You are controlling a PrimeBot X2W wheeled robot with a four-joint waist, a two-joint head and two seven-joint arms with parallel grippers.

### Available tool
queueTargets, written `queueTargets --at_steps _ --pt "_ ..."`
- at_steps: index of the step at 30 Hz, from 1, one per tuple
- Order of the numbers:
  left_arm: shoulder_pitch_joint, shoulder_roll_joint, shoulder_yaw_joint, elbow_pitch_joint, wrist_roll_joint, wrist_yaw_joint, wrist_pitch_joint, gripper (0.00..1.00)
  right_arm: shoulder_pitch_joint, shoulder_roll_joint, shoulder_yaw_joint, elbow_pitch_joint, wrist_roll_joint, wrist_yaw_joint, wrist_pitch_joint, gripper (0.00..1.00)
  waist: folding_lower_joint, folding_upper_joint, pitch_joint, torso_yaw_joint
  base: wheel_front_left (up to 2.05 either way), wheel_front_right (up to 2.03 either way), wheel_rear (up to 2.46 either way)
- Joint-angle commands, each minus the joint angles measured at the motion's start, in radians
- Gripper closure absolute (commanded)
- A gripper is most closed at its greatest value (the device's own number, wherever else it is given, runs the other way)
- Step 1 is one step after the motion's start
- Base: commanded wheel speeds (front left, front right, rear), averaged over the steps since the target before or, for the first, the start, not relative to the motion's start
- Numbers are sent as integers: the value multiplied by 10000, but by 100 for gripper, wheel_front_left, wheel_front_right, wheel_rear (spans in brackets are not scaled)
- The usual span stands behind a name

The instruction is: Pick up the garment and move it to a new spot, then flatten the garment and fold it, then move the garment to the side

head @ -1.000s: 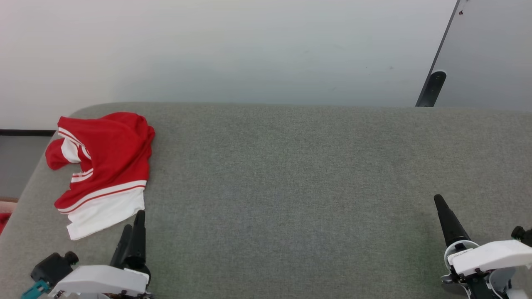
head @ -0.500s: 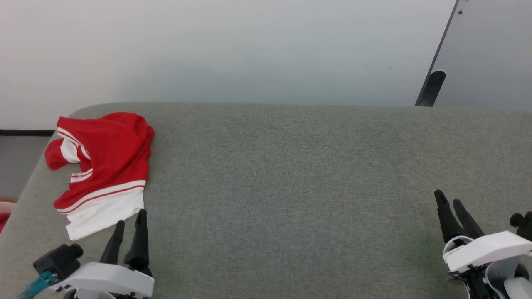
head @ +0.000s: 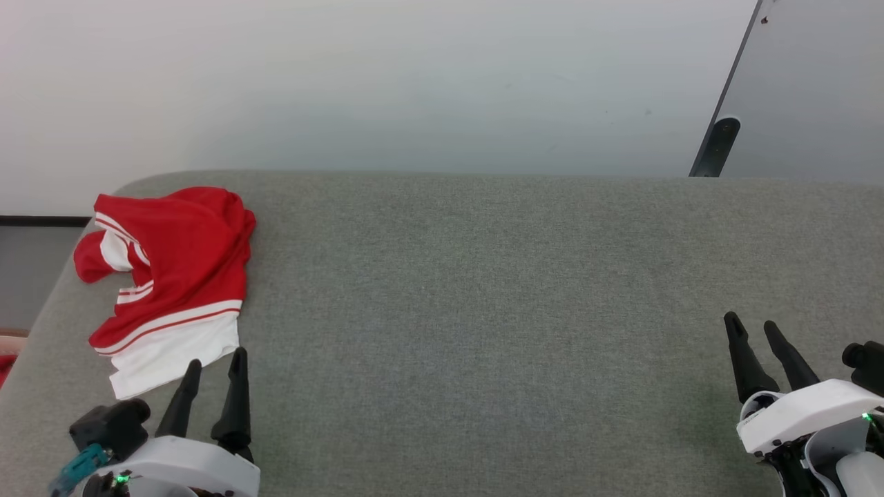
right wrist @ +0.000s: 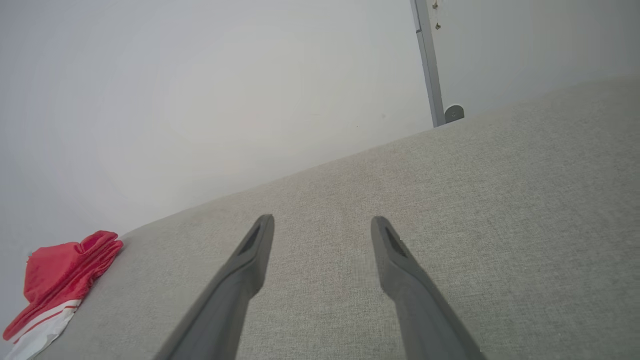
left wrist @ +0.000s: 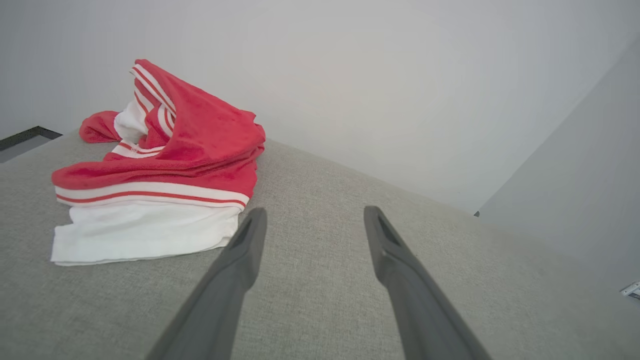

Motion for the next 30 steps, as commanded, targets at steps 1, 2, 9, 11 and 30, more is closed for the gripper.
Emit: queueTargets --at_steps 1,2,9,11,30 --pt "-149 75 -25 -116 278 36 -101 0 -268 -93 -34 -37 -255 6 -100 0 0 0 -3 1 0 0 0" --pt "-145 85 -37 -119 386 38 -123 0 -277 -111 -50 -26 -382 6 -115 0 0 0 -7 -1 0 0 0" --pt "-105 169 -128 -90 1011 -19 -305 0 -304 -192 -173 24 -1319 7 -206 0 0 0 -33 -37 0 0 0" --pt "-99 195 -149 -75 1185 -39 -358 0 -308 -196 -220 28 -1610 7 -231 0 0 0 -35 -56 0 0 0" --pt "-129 260 -109 167 2426 -152 -779 0 -225 -168 -407 -6 -3421 9 -600 0 0 0 -49 -160 0 0 0"
